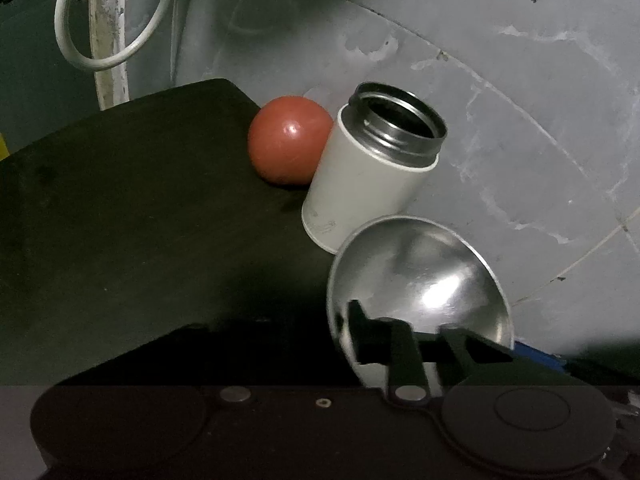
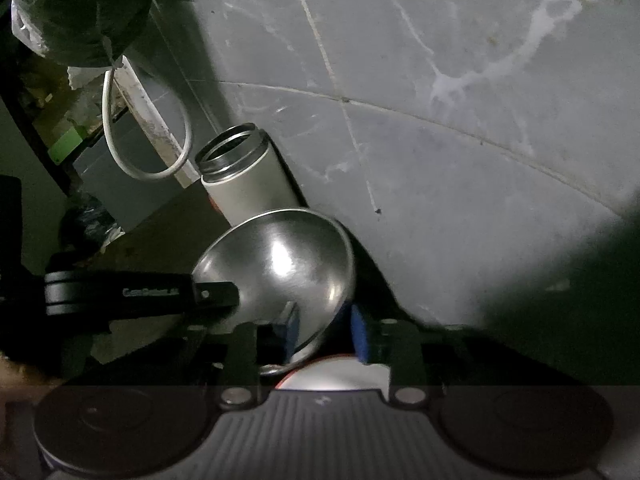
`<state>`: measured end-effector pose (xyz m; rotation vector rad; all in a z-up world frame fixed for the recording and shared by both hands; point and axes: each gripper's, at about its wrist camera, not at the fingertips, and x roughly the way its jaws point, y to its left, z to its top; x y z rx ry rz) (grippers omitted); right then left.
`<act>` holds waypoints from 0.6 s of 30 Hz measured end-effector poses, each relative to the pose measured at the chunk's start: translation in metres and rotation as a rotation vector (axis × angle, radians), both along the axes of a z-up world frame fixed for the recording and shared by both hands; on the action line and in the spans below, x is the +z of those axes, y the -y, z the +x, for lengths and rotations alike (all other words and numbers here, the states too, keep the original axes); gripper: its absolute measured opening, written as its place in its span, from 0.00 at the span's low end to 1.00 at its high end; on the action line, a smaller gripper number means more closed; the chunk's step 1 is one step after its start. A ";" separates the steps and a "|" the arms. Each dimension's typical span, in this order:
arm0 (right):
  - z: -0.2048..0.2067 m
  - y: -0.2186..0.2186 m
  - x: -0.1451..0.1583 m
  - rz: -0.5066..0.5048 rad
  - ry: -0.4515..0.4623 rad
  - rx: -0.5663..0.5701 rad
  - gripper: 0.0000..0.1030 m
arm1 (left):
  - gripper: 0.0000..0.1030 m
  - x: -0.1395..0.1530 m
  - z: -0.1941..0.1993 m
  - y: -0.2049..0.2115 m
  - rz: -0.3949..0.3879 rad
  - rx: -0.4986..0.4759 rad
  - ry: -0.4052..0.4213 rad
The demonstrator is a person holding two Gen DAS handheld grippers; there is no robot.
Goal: Organize plates and bowls
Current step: 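Move the left gripper to the steel bowl rim and grasp it, then lift the steel bowl with the left gripper and carry it beside the stacked plates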
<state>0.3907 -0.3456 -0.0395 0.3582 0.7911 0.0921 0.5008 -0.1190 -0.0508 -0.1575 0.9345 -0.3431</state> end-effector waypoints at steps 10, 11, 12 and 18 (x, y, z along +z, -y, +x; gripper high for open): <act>-0.009 -0.011 0.020 -0.006 0.041 0.061 0.24 | 0.11 0.025 -0.025 -0.015 -0.021 0.049 0.065; -0.012 -0.012 0.025 -0.004 0.054 0.071 0.24 | 0.11 0.032 -0.030 -0.019 -0.024 0.057 0.083; -0.016 -0.013 0.029 -0.004 0.069 0.083 0.24 | 0.11 0.038 -0.035 -0.022 -0.028 0.062 0.097; -0.042 -0.020 0.060 0.003 0.139 0.157 0.24 | 0.12 0.074 -0.078 -0.042 -0.058 0.099 0.177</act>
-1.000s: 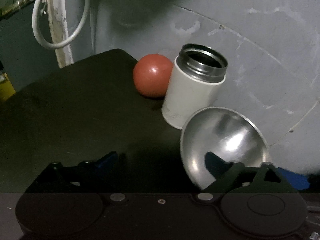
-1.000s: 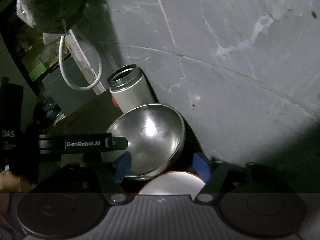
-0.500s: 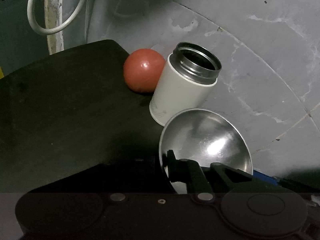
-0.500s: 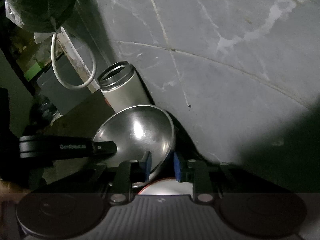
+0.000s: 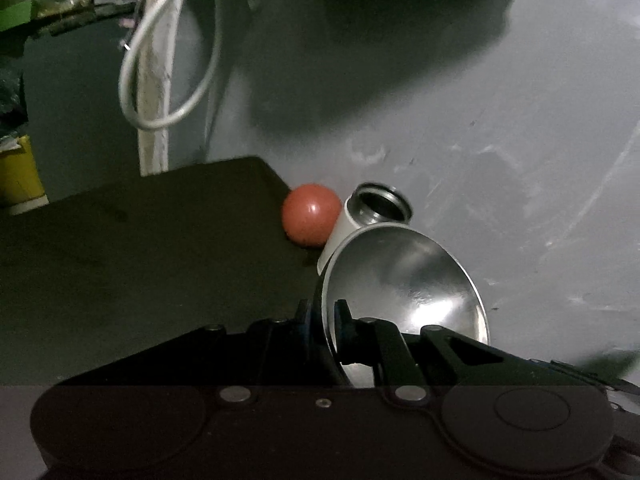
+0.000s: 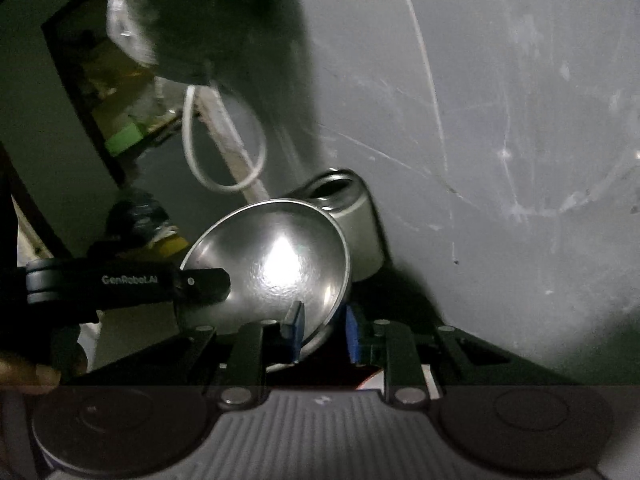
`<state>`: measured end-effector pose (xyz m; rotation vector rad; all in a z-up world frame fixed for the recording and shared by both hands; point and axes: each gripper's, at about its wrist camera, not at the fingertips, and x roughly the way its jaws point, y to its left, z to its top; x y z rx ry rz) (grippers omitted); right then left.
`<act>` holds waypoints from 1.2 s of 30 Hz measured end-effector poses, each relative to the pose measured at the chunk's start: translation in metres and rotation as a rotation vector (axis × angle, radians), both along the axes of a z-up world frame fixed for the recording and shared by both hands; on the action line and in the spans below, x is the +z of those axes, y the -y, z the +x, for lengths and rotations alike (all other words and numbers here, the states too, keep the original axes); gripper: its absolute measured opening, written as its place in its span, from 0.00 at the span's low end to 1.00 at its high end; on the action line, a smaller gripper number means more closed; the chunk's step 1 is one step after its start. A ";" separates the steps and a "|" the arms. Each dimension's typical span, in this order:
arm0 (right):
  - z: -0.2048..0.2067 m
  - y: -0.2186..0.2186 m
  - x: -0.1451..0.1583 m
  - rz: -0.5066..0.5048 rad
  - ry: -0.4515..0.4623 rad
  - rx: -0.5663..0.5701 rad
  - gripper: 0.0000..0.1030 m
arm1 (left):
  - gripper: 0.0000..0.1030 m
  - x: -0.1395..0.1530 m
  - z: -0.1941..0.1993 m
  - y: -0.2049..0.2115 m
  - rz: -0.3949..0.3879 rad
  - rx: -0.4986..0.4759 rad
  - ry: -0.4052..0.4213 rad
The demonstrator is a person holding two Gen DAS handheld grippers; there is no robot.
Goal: Organize plates and bowls
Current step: 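Lift the steel bowl with the left gripper and carry it beside the stacked plates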
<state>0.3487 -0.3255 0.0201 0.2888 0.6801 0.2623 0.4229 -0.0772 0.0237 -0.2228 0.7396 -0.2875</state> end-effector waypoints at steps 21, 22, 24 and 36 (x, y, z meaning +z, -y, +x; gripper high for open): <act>-0.146 0.005 0.018 -0.048 -0.033 0.194 0.24 | 0.14 -0.005 -0.172 -0.016 -0.061 0.005 -0.083; -0.153 0.007 0.017 -0.047 -0.048 0.202 0.24 | 0.14 -0.008 -0.177 -0.016 -0.064 0.002 -0.094; -0.167 0.009 0.015 -0.052 -0.062 0.215 0.24 | 0.14 -0.014 -0.187 -0.016 -0.067 -0.003 -0.125; -0.200 0.012 0.004 -0.080 -0.137 0.261 0.24 | 0.18 -0.041 -0.222 -0.010 -0.033 -0.061 -0.252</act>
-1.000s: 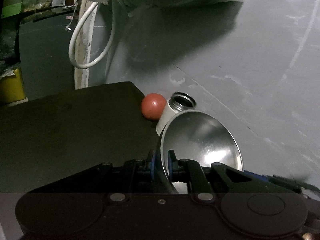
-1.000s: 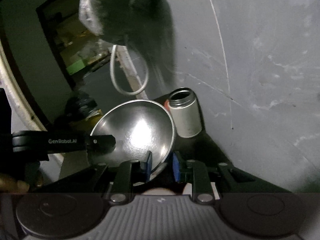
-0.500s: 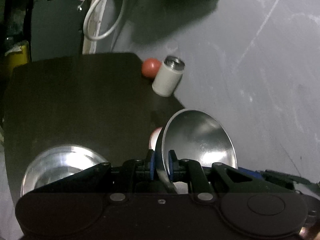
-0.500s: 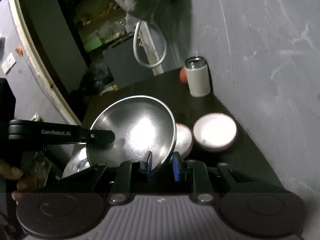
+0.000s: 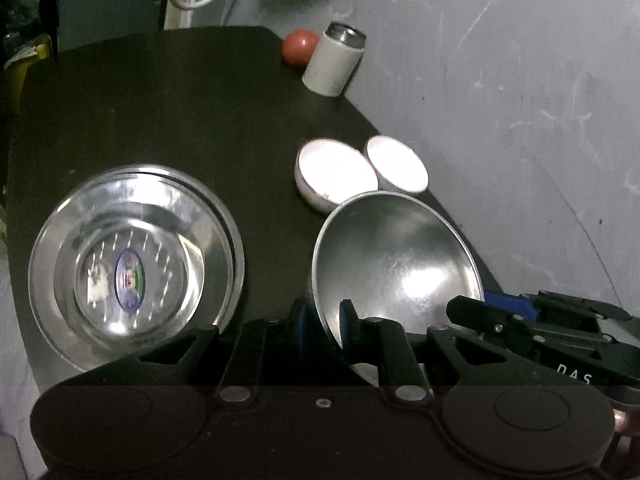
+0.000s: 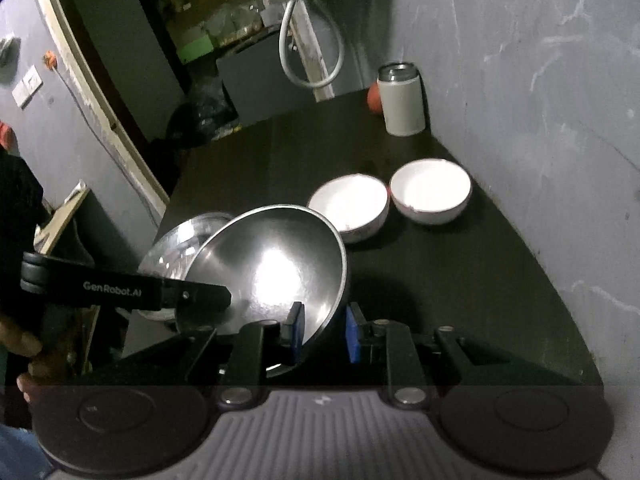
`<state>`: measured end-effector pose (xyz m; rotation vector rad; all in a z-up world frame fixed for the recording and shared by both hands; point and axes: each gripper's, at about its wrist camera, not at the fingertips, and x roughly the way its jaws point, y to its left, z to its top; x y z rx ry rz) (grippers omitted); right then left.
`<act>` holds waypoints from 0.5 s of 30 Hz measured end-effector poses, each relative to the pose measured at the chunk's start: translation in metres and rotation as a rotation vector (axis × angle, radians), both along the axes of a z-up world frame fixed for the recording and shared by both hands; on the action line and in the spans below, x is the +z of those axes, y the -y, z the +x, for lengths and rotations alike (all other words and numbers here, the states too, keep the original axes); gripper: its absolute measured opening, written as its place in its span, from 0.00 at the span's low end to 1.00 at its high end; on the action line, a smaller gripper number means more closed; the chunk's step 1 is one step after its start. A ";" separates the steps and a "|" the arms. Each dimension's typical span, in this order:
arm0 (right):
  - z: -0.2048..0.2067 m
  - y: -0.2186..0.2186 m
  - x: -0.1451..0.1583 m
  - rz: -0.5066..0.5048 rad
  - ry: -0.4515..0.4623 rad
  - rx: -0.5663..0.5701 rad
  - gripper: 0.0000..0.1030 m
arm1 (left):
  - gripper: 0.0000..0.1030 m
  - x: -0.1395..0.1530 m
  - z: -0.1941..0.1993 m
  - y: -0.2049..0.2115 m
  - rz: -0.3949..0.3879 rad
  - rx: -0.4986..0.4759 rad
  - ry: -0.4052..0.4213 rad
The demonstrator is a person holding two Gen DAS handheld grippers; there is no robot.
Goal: Organize plates and bowls
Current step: 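Lift the steel bowl with the left gripper and carry it beside the stacked plates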
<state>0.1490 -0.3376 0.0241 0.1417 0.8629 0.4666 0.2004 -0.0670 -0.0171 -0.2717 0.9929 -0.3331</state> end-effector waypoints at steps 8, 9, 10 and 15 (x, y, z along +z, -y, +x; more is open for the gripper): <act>0.003 -0.010 -0.013 -0.043 -0.077 0.054 0.25 | 0.17 -0.012 -0.001 0.003 0.046 -0.012 -0.084; 0.004 -0.010 -0.014 -0.041 -0.082 0.060 0.26 | 0.17 -0.014 -0.001 0.004 0.053 -0.012 -0.093; 0.003 -0.011 -0.015 -0.045 -0.088 0.063 0.27 | 0.17 -0.015 -0.001 0.004 0.058 -0.012 -0.100; 0.003 -0.010 -0.020 -0.055 -0.113 0.064 0.27 | 0.18 -0.024 0.000 0.010 0.070 -0.019 -0.124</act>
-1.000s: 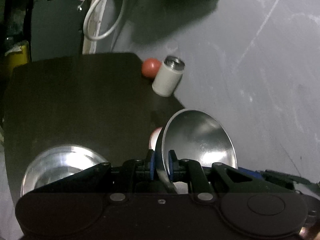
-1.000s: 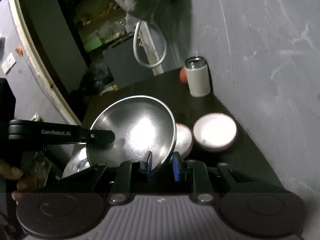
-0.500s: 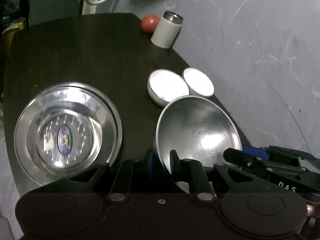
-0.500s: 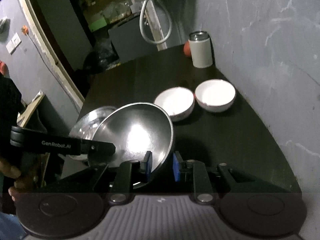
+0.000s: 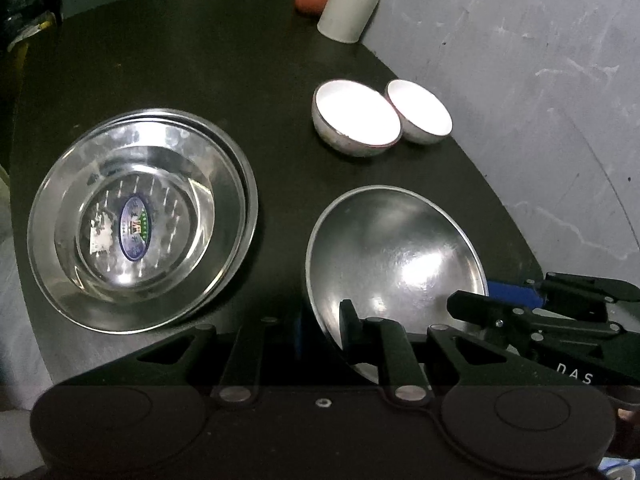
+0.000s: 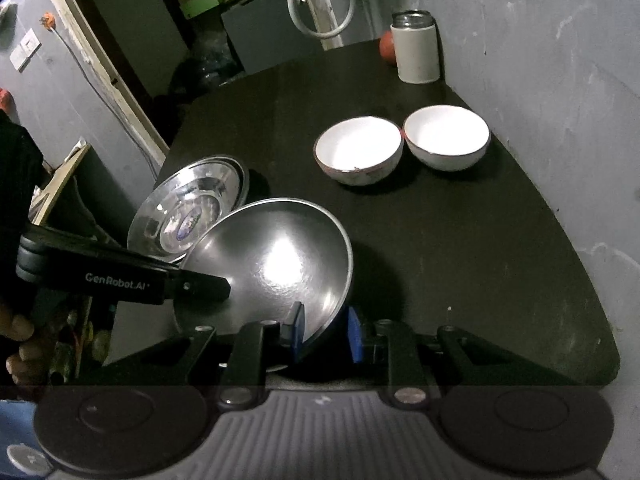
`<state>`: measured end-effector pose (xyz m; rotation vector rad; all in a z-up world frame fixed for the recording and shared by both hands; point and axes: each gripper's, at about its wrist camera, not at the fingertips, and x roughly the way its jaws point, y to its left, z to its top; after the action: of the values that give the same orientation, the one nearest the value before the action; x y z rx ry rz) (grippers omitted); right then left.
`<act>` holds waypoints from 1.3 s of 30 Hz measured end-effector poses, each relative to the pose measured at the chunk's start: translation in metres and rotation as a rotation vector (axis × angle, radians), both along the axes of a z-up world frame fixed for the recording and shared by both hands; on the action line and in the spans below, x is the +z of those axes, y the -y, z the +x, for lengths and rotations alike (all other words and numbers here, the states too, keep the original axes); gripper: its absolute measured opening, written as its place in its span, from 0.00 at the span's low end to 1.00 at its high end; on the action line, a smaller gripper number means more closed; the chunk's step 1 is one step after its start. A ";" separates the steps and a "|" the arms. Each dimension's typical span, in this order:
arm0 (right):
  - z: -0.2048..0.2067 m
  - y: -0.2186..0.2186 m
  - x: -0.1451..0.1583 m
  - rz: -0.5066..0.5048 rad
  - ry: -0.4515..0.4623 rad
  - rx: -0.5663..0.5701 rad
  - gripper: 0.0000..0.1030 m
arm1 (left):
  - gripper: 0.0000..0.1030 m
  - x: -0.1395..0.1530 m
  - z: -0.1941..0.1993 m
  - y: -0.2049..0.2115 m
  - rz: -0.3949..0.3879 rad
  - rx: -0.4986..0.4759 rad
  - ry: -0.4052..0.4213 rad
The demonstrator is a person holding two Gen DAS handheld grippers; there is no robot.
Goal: Organize plates and bowls
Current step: 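Lift the steel bowl with the left gripper and carry it beside the stacked plates, then lower the steel bowl onto the table and open the left gripper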
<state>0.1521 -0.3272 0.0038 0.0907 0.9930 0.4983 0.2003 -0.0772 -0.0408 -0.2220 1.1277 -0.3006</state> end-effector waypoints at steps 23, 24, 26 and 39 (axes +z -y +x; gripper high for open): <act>0.010 -0.003 -0.011 0.008 -0.038 0.038 0.33 | 0.21 -0.011 0.004 0.003 0.041 0.008 -0.004; 0.010 -0.002 -0.011 0.008 -0.036 0.036 0.33 | 0.25 -0.009 0.003 0.002 0.045 0.012 0.004; 0.010 -0.001 -0.010 0.010 -0.036 0.029 0.36 | 0.32 -0.006 0.003 0.001 0.052 0.017 0.021; 0.011 0.023 -0.008 0.075 -0.013 -0.056 0.81 | 0.82 0.024 0.000 -0.017 0.066 0.072 0.138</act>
<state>0.1631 -0.3505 -0.0046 0.1880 0.9818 0.4844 0.2006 -0.0603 -0.0173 -0.1801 0.9889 -0.2107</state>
